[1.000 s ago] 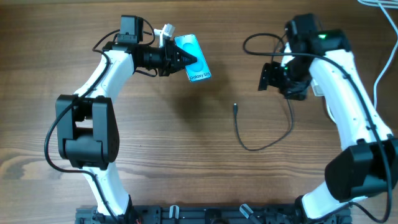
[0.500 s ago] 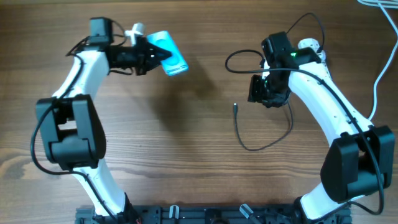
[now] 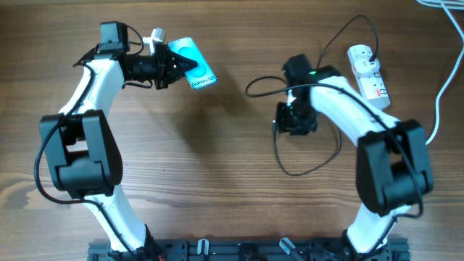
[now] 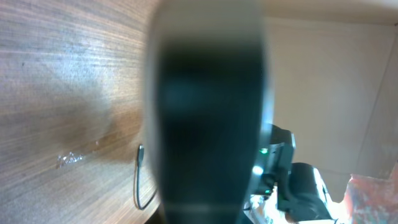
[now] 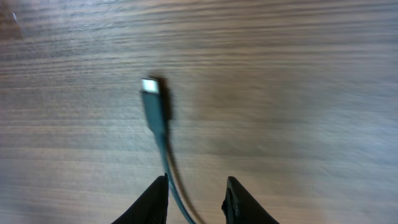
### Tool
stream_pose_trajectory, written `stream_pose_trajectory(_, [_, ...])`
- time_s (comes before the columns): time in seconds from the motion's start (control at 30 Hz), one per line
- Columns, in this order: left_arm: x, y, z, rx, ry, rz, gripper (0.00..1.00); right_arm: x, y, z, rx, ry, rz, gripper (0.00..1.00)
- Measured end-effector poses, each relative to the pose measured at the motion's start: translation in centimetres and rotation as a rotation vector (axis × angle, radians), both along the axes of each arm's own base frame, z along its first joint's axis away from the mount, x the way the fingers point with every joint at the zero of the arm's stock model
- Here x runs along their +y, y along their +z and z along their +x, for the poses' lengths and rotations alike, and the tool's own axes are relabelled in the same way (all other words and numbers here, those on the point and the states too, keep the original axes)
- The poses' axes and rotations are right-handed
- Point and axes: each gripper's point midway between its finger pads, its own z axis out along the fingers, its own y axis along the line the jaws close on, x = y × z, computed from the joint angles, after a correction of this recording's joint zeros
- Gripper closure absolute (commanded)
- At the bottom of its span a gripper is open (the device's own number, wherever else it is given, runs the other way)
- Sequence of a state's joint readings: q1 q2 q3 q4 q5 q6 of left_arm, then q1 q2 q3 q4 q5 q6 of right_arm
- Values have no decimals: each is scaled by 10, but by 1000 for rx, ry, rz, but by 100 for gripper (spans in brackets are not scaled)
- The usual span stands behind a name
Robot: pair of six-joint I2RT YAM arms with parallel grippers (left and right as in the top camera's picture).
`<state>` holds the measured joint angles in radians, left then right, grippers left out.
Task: Plug charger to phone and switch on socket
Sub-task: 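Lower the right gripper and grasp the black USB-C plug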
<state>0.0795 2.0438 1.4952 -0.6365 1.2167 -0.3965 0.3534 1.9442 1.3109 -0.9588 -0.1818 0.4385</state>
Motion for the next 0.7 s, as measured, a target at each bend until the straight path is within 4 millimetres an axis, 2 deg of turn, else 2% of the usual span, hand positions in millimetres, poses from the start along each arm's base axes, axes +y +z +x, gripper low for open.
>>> stream_pose_trajectory(0.1, [0,-1,-2,16,-1,-1,96,12,-9,-1,0,9,1,64])
stream_pose_trajectory(0.13, [0,-1,-2,16,-1,-1,96,14,-9,0,-5,4,3,59])
stream_pose_trajectory(0.2, [0,-1,-2,17,-1,-1,96,15,-9,2,-13,-3,6,57])
stream_pose_trajectory(0.43, [0,-1,-2,17,-1,-1,96,14,-9,0,1,-25,0,66])
stream_pose_trajectory(0.7, [0,-1,-3,20,-1,-1,96,20,-10,-9,10,-32,-42,68])
